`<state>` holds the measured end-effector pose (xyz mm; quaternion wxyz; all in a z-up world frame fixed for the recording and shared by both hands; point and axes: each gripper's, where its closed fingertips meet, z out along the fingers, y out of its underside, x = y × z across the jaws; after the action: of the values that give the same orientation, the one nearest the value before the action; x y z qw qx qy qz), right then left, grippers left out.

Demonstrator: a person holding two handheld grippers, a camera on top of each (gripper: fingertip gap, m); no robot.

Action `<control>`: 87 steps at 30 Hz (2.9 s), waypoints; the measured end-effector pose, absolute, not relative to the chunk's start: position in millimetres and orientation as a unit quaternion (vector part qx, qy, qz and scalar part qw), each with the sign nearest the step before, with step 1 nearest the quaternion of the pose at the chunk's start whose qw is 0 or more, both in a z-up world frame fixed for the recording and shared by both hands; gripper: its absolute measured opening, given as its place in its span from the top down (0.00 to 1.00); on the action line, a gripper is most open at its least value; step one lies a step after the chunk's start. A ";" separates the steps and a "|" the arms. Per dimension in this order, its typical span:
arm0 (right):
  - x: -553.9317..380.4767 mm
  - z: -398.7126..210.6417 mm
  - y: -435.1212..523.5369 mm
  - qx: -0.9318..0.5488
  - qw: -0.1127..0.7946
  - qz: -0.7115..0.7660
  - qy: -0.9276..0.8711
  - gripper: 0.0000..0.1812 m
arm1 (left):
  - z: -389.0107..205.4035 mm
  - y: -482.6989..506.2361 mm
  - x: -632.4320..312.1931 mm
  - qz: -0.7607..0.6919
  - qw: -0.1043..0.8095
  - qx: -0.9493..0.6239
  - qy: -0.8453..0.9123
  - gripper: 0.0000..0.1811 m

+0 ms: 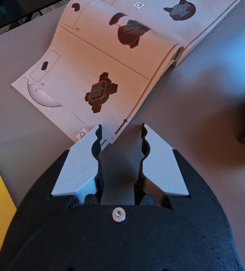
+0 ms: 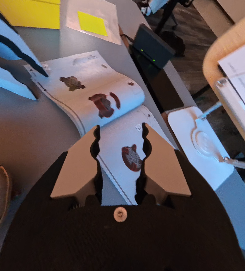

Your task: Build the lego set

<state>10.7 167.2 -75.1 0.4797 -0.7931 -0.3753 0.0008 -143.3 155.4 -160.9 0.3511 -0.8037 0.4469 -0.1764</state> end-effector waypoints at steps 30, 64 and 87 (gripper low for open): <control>1.1 -81.9 165.4 -0.768 0.543 -0.138 -0.311 1.00 | -158.9 164.8 -164.7 -0.139 0.358 -0.819 0.427 0.65; 127.3 -96.2 127.5 -0.859 0.512 -0.015 0.016 0.65 | -158.3 160.9 -175.9 -0.104 0.358 -0.818 0.439 0.67; 116.4 -159.2 122.0 -0.928 0.368 0.010 -0.050 0.83 | -158.5 165.7 -184.1 -0.085 0.353 -0.840 0.403 0.70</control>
<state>116.4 122.0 -159.2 0.3682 -0.9284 -0.0501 0.0098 -184.1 165.7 -158.5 0.3526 -0.8404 0.4028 -0.0846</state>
